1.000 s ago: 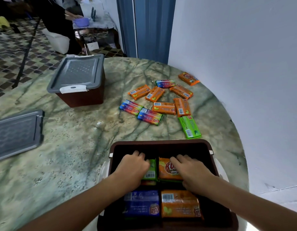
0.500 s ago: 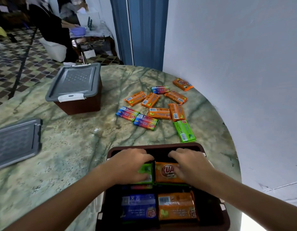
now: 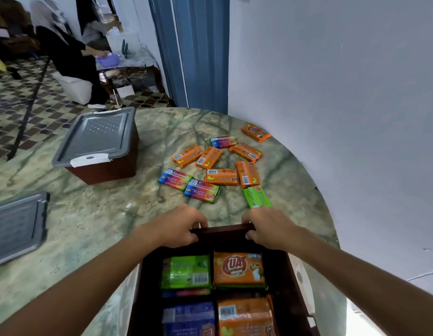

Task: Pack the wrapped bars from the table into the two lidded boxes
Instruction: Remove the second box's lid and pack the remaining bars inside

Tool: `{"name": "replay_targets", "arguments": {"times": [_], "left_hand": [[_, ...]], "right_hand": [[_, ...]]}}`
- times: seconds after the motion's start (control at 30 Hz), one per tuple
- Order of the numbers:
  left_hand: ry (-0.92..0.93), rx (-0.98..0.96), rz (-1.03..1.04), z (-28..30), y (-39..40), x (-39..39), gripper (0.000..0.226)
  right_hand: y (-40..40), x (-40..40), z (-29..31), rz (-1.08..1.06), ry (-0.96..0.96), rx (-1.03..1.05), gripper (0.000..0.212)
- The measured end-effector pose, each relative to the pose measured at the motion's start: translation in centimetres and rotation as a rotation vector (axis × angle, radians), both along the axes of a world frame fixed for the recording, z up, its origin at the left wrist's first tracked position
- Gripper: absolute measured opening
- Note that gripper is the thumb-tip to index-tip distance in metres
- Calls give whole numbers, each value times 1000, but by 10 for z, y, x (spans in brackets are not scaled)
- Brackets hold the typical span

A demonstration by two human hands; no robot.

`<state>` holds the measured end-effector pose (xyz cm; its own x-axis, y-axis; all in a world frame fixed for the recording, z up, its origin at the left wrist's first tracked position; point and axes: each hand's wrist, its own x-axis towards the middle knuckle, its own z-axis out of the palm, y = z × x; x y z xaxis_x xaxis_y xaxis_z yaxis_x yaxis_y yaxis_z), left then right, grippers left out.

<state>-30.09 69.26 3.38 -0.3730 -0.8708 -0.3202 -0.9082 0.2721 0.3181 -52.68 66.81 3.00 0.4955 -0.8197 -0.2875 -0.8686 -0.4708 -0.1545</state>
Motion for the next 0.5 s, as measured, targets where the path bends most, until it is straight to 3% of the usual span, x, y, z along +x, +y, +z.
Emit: {"name": "replay_targets", "arguments": {"times": [0.2, 0.5], "left_hand": [[22, 63, -50, -1, -18, -5, 26], [47, -31, -100, -7, -57, -54, 28]], "right_hand": [[-9, -8, 4, 6, -12, 76, 25], [-22, -56, 9, -186, -41, 156, 28]]}}
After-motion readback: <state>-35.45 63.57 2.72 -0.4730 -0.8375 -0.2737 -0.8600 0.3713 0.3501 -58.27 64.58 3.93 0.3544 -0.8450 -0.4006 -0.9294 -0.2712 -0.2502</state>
